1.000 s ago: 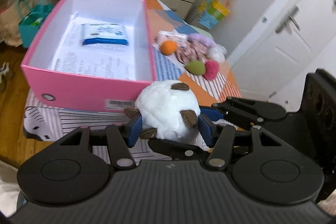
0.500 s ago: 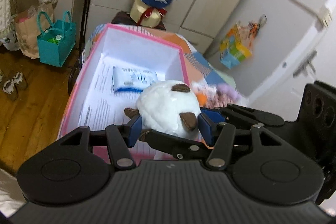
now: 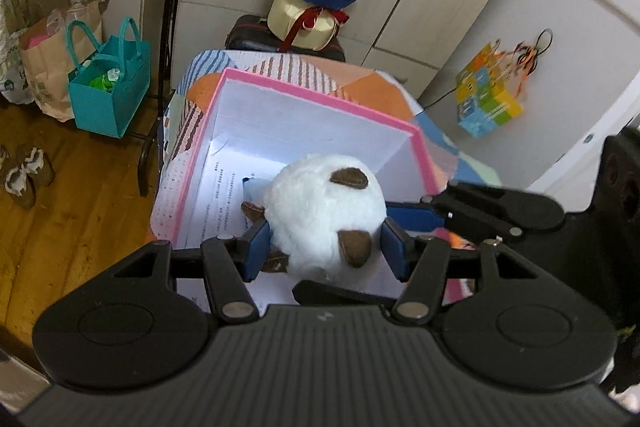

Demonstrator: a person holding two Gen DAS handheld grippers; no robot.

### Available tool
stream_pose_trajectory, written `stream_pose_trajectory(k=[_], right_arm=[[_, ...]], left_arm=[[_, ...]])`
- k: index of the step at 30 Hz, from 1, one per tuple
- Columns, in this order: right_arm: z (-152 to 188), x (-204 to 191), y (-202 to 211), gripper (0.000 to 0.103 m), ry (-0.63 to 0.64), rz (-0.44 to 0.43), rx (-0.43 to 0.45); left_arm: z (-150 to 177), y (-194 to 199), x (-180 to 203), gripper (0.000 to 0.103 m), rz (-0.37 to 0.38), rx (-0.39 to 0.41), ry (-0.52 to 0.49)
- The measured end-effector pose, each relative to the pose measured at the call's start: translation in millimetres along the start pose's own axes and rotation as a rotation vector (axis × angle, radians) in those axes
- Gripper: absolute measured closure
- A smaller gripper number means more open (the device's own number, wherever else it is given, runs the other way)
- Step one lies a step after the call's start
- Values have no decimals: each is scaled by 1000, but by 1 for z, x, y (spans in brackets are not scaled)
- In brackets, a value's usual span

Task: Organize soft objects
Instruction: 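Carry the plush toy with the left tool over the pink box, then lower the plush toy into the box and open the left tool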

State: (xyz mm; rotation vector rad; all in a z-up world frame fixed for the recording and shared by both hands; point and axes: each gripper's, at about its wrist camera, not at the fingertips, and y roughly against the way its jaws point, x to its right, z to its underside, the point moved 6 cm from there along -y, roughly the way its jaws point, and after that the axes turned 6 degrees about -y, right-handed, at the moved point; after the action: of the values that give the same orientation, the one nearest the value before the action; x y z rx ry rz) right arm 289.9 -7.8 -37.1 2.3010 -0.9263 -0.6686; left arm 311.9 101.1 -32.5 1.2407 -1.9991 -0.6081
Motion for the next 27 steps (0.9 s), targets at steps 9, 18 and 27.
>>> stream_pose_trajectory(k=[9, 18, 27], right_arm=[[-7, 11, -35, 35, 117, 75, -46], [-16, 19, -30, 34, 112, 112, 19], [4, 8, 23, 35, 31, 81, 102]], left_arm=[[-4, -30, -14, 46, -46, -10, -17], [-12, -11, -15, 40, -225, 133, -92], [8, 31, -10, 40, -198, 170, -88]])
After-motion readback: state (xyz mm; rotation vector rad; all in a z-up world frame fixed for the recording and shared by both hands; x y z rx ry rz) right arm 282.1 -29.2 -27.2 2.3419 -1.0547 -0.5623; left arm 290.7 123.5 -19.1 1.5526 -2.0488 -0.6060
